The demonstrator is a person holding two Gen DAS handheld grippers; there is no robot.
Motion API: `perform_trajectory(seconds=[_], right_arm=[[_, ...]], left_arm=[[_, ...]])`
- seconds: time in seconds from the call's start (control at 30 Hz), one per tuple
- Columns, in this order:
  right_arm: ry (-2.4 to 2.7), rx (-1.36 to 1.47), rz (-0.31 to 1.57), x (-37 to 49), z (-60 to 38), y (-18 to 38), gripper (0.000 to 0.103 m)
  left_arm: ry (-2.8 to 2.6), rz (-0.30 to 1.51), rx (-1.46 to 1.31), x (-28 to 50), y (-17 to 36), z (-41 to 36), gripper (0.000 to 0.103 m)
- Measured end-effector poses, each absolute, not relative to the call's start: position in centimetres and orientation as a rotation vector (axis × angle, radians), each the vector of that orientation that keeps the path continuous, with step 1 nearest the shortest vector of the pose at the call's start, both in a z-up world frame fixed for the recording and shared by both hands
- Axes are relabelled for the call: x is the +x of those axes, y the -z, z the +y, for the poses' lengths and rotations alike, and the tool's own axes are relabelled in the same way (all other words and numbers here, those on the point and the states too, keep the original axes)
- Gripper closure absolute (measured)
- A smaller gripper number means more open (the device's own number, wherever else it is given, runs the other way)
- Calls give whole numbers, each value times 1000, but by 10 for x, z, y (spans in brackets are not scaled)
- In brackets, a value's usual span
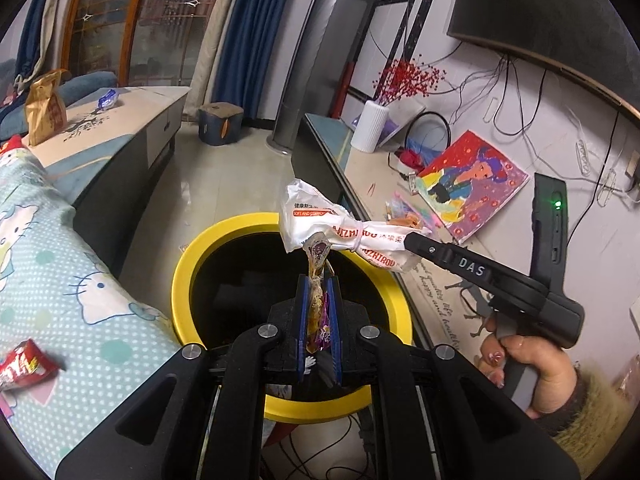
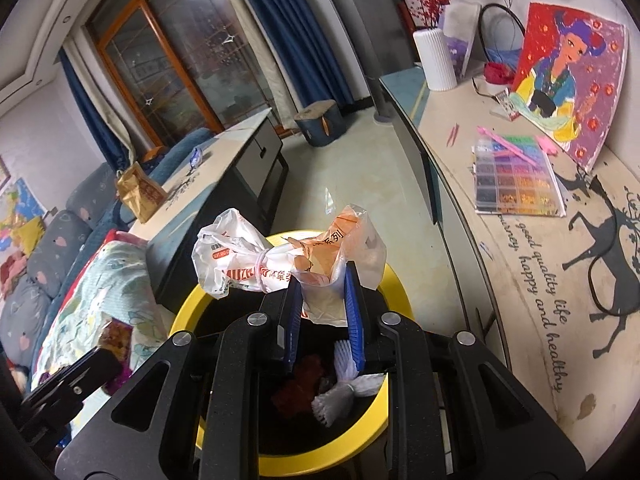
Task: Collect trash
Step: 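Open both grippers to drop the items into the yellow bin, then move both open grippers back to the trash on the bed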
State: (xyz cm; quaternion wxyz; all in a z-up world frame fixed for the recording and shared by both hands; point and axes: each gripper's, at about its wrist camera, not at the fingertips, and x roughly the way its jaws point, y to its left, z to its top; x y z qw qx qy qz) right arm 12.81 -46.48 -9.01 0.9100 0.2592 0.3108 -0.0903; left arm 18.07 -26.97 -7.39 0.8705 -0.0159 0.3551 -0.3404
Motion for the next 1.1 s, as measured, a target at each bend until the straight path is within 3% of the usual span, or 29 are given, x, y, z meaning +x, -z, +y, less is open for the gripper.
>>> perform_trajectory(seconds=[0.1, 0.17, 0.23, 0.3, 0.37, 0.43, 1.1], right_arm=[[178, 556, 661, 130, -466, 95, 84], [162, 572, 687, 133, -468, 100, 75], [170, 598, 699, 133, -470, 104, 69], [168, 611, 705, 132, -472, 106, 65], [187, 608, 701, 130, -471, 105, 54], [187, 615, 696, 129, -470, 104, 52], [51, 497, 611, 123, -417, 55, 43]], left_arm=[[714, 759, -20, 188, 81, -277, 92], [699, 777, 0, 194, 88, -281, 83], [686, 800, -28, 199, 92, -278, 37], [677, 794, -68, 199, 92, -269, 21], [676, 786, -75, 197, 90, -265, 19], [674, 781, -72, 194, 89, -262, 10], [529, 650, -125, 158, 51, -186, 10]])
